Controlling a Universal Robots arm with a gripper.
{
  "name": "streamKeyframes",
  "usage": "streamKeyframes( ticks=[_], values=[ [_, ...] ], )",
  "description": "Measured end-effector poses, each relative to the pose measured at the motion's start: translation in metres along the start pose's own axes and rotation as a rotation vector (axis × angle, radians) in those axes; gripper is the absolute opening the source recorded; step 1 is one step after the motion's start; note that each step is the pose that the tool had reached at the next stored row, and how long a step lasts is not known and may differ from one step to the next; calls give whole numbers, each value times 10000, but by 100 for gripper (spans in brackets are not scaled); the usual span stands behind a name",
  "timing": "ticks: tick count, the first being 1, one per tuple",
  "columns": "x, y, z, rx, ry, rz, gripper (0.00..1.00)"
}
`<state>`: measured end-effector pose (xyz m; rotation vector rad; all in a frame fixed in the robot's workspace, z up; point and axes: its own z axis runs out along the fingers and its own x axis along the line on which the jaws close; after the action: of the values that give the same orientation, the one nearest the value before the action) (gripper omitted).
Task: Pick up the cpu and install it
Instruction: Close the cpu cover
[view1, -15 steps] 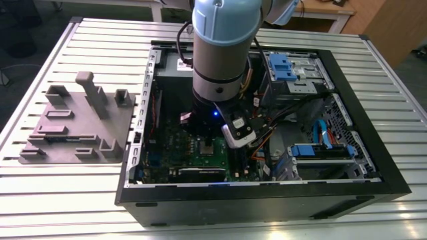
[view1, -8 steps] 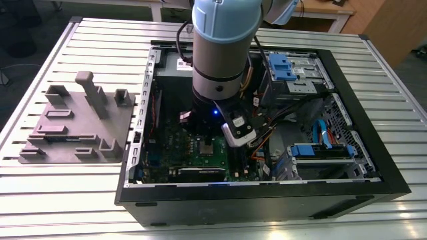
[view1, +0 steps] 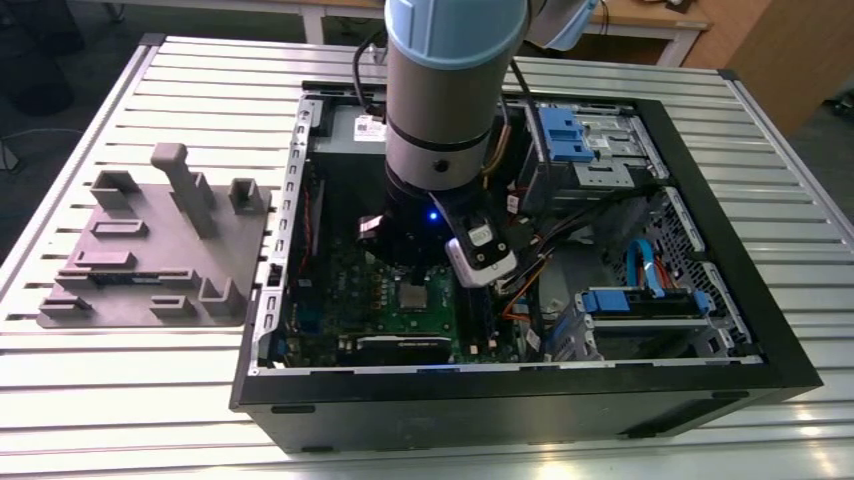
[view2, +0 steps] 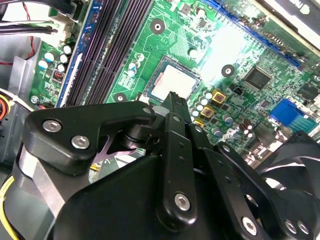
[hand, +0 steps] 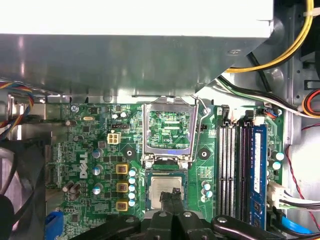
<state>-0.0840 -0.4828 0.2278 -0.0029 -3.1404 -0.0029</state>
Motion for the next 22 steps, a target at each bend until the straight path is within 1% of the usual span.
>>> streamKeyframes(
  ticks=[3,4,10,13,22],
  values=[
    [0,0,-2,2,1,-6,10],
    [1,-1,-2,3,1,-97,10],
    [1,-1,3,4,2,-1179,10],
    [1,-1,12,4,-11,-1706,10],
    [1,-1,30,6,-9,-3353,10]
  ],
)
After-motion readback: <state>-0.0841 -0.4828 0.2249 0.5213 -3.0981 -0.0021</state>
